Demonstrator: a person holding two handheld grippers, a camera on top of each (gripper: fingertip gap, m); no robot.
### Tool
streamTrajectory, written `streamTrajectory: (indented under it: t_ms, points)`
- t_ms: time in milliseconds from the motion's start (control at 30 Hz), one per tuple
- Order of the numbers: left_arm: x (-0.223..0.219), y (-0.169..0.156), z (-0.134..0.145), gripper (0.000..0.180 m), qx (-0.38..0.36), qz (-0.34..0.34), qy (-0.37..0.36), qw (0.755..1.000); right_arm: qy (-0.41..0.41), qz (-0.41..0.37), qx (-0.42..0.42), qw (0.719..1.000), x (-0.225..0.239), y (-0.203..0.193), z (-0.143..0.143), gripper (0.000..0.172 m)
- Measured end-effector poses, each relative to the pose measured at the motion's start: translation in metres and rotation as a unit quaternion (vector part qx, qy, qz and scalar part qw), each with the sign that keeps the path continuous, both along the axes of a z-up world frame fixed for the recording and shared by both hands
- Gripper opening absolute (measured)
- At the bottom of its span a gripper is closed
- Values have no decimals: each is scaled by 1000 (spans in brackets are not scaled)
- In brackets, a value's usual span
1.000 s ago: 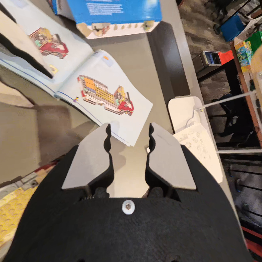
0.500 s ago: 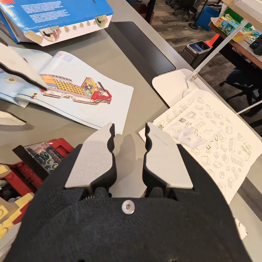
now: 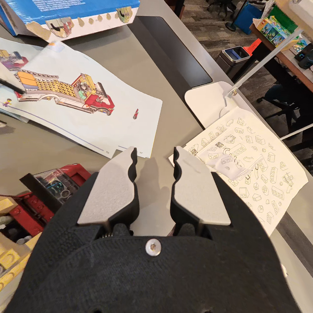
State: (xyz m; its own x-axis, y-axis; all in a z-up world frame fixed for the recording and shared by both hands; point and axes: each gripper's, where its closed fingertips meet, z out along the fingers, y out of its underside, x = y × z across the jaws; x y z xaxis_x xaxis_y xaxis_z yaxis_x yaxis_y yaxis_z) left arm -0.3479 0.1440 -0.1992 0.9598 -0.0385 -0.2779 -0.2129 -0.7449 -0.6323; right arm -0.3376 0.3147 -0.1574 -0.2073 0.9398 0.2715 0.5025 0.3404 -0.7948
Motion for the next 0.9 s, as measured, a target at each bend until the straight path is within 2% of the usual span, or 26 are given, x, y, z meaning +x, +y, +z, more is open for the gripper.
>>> streamTrajectory:
  t_ms: [433, 633, 900]
  points:
    - [-10, -11, 10, 36, 67, 71, 37, 995, 11, 22, 26, 999, 3, -19, 21, 40]
    - [-13, -17, 19, 37, 104, 97, 44, 989, -20, 92, 60, 994, 8, -51, 18, 42]
    - [-16, -25, 25, 41, 137, 129, 14, 982, -21, 162, 160, 973, -2, -113, 22, 45]
